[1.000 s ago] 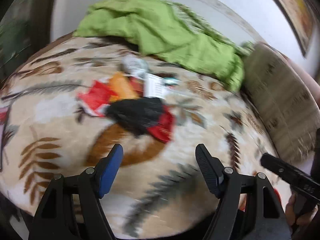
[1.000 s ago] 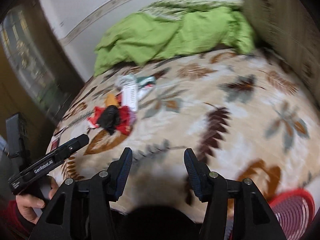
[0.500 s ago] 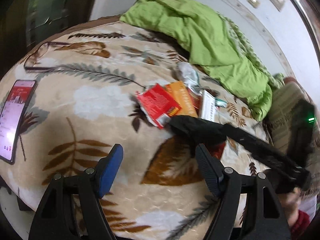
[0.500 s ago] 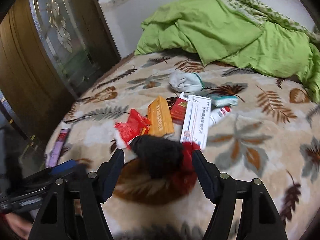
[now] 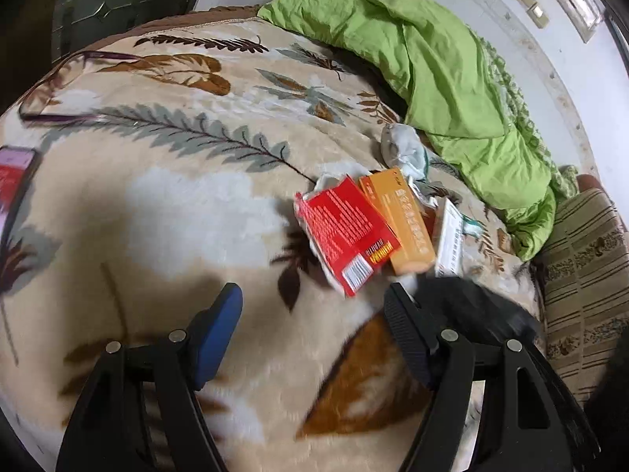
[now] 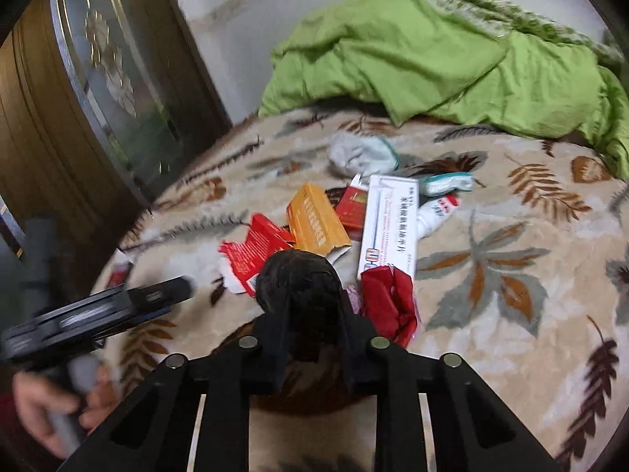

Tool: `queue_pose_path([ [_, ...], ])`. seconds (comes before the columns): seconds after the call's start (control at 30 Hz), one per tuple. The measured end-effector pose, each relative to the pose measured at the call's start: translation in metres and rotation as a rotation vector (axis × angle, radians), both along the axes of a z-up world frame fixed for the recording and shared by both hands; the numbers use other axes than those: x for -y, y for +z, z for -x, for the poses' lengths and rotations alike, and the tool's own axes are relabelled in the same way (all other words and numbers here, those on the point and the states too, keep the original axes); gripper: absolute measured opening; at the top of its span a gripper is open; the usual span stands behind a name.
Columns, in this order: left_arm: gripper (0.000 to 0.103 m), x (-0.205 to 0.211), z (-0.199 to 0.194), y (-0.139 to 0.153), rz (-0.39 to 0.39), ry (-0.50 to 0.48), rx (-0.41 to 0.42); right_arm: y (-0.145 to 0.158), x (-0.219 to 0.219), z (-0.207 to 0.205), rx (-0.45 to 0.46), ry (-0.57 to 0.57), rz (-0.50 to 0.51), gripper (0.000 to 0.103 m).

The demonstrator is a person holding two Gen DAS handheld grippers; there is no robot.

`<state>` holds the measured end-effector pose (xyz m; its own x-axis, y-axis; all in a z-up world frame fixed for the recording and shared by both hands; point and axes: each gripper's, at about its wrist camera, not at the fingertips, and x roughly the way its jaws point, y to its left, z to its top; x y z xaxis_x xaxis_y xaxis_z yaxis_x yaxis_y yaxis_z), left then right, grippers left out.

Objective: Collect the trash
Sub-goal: 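Grasp the black plastic bag with the right tool while the left tool grasps the torn red box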

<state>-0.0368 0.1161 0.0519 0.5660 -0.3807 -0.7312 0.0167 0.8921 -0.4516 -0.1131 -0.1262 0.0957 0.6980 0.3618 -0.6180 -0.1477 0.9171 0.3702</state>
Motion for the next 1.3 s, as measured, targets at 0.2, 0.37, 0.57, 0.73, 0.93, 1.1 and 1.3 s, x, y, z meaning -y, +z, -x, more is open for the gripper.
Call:
queue_pose_path([
  [0.2, 0.055, 0.013, -0.032, -0.017, 0.005, -0.005, -0.038, 0.000, 0.014, 0.036, 0.014, -0.053, -0.023, 0.021],
  [0.37, 0.030, 0.030, -0.050, -0.021, -0.018, -0.012, -0.017, -0.006, 0.024, 0.044, -0.003, -0.086, -0.069, 0.021],
  [0.57, 0.008, 0.044, -0.044, -0.025, -0.059, -0.060, 0.015, -0.008, 0.028, 0.047, -0.037, -0.093, -0.078, 0.021],
  [0.73, 0.006, 0.041, -0.026, -0.017, -0.039, -0.089, 0.029, -0.013, 0.033, 0.053, -0.119, -0.055, -0.075, 0.021],
  [0.93, 0.005, 0.035, -0.006, -0.007, -0.028, -0.111, 0.052, -0.016, 0.036, 0.073, -0.184, 0.018, -0.044, 0.038],
  [1.1, 0.005, 0.032, -0.004, -0.007, -0.022, -0.109, 0.044, -0.001, 0.041, 0.080, -0.128, 0.043, 0.030, 0.059],
  [1.3, 0.005, 0.032, -0.009, -0.010, -0.015, -0.102, 0.031, 0.002, 0.044, 0.051, -0.100, 0.055, 0.090, 0.068],
])
